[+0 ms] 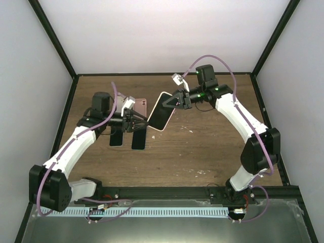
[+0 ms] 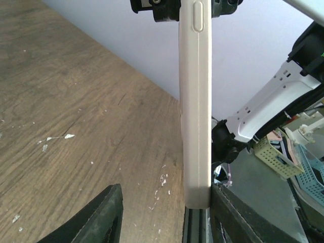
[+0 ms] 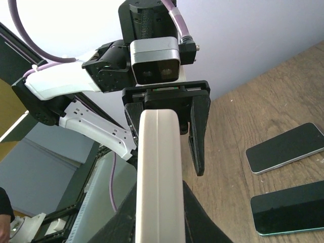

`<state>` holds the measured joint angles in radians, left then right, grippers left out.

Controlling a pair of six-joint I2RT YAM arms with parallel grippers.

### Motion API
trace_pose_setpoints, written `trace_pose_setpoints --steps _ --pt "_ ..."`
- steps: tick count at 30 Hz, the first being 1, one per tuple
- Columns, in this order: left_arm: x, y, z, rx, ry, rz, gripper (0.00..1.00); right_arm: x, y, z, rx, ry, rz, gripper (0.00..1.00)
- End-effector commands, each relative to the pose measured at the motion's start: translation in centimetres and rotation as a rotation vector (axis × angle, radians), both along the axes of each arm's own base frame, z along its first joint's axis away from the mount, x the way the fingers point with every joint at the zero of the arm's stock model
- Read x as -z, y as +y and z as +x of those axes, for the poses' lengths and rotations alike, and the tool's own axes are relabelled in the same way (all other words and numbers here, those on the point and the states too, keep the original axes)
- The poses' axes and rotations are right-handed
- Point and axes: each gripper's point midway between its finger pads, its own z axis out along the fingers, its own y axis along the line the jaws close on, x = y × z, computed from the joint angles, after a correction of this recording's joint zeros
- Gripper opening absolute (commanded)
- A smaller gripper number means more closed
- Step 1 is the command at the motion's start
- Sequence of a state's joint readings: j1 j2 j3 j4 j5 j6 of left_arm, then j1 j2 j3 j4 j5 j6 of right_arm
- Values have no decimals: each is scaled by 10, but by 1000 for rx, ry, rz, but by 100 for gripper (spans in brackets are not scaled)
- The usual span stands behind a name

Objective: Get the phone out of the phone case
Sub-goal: Adjust the phone, then remove the phone case from the phone.

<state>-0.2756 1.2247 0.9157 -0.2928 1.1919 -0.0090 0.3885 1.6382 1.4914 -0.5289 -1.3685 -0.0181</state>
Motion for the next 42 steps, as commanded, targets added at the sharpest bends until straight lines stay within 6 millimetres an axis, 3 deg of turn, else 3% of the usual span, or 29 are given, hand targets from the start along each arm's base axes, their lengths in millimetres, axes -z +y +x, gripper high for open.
trace_pose_setpoints --steps 1,12,19,27,35,42 --pt "5 2 9 -34 4 -2 46 -34 -8 -21 -54 -66 75 1" --pt "24 12 28 -100 15 20 38 -48 -14 -40 -152 -38 139 1" --pt "43 19 40 -120 55 24 37 -56 -19 -52 -198 -38 170 1" --pt "49 22 44 -135 65 43 38 -60 -21 -54 -214 -40 180 1" --pt "-3 16 4 26 42 -96 54 -52 -20 -38 -142 -44 146 1" --pt "-29 3 -27 133 51 -126 56 -42 -16 -28 -113 -28 125 1"
